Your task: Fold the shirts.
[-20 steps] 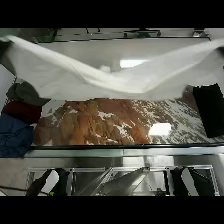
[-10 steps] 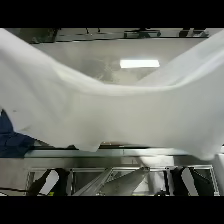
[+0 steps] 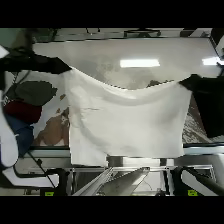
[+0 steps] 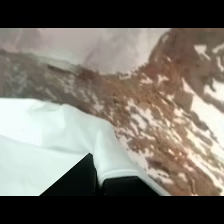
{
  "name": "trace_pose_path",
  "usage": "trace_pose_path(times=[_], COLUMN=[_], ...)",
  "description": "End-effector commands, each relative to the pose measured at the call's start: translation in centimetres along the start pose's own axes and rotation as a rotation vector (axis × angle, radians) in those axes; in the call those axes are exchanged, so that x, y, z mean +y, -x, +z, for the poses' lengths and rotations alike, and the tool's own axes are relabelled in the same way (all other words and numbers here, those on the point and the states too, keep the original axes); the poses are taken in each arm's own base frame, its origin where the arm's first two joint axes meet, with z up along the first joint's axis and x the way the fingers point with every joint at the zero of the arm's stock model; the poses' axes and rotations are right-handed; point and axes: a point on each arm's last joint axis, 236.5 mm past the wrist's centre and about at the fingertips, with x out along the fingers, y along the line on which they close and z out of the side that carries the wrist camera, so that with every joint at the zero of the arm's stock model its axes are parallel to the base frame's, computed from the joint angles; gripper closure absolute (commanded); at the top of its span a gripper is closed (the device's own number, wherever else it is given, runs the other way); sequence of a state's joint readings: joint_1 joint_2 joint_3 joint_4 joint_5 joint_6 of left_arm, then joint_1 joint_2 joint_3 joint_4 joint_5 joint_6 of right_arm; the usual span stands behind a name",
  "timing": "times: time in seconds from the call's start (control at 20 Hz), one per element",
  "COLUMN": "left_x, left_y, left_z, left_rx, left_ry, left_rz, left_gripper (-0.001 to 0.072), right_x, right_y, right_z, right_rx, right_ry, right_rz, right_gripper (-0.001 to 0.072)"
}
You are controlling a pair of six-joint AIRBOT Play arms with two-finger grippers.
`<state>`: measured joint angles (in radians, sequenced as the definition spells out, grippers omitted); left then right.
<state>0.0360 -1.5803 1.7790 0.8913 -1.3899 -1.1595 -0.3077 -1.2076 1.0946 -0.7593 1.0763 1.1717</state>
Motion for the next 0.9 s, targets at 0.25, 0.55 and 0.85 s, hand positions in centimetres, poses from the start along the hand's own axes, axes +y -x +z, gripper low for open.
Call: trace_pose_path(times=[0.25, 0.55, 0.85], left_x=[12.1, 12.3, 8.6], left_y=[-10.1, -6.5, -7.3], left_z=[-1.6, -2.3, -7.8], left_rx=[0.023, 0.059, 0.312], left_ry=[0.123, 0.131, 0.197], left_rz=[0.159, 0.211, 0.13], left_gripper=[0.0686, 0.0687, 0.0688], right_x=[-7.5, -6.9, -9.3], right_y=[-12.6, -9.2, -8.4], right_z=[0.8, 3.2, -0.3], right_rx=[0.17, 0.282, 0.447], right_ry=[-0.094, -0.003, 0.002], right_rz=[-0.033, -0.116, -0.21], right_gripper=[0.0694, 0.0694, 0.0694])
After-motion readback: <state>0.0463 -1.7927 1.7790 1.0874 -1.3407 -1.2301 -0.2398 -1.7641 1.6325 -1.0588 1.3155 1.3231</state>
